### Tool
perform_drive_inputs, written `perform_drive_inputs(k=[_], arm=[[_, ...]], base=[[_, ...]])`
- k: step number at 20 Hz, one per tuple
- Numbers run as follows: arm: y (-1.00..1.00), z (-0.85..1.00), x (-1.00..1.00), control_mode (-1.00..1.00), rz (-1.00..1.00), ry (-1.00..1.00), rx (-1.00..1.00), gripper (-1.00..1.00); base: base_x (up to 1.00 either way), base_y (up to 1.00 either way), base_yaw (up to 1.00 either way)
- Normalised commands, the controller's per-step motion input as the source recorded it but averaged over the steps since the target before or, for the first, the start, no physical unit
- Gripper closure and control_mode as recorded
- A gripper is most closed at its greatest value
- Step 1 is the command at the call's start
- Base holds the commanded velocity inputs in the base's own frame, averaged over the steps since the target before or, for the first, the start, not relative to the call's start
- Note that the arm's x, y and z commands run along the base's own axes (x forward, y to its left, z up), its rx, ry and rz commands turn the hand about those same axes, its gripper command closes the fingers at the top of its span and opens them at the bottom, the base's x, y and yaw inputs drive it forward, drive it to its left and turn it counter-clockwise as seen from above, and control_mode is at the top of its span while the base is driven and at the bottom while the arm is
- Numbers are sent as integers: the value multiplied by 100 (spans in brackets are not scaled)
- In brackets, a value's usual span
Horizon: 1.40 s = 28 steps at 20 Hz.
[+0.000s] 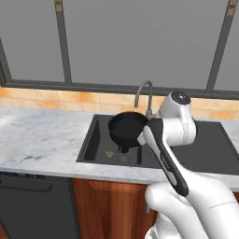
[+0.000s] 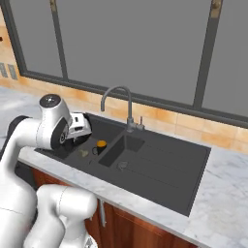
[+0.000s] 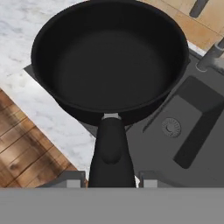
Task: Pick the mug and saucepan and place them in the sink. Then turn on the water.
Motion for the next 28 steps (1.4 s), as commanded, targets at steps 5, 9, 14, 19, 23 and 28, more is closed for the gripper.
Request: perform_drive_inputs(k=[5,9,14,19,23,28], arm=[[16,-36,24,-100,3,0,0,100],[1,-37,26,-100,3,0,0,100],[8,-19,47,-100,3,4,0,100],[10,-14,51,-100,3,5,0,100],[11,-21,45,-100,1,3,0,100],[14,-25,38,-100,0,2,0,100]], base=[[0,0,0],[0,0,0],[0,0,0],[0,0,0],[0,0,0],[0,0,0]])
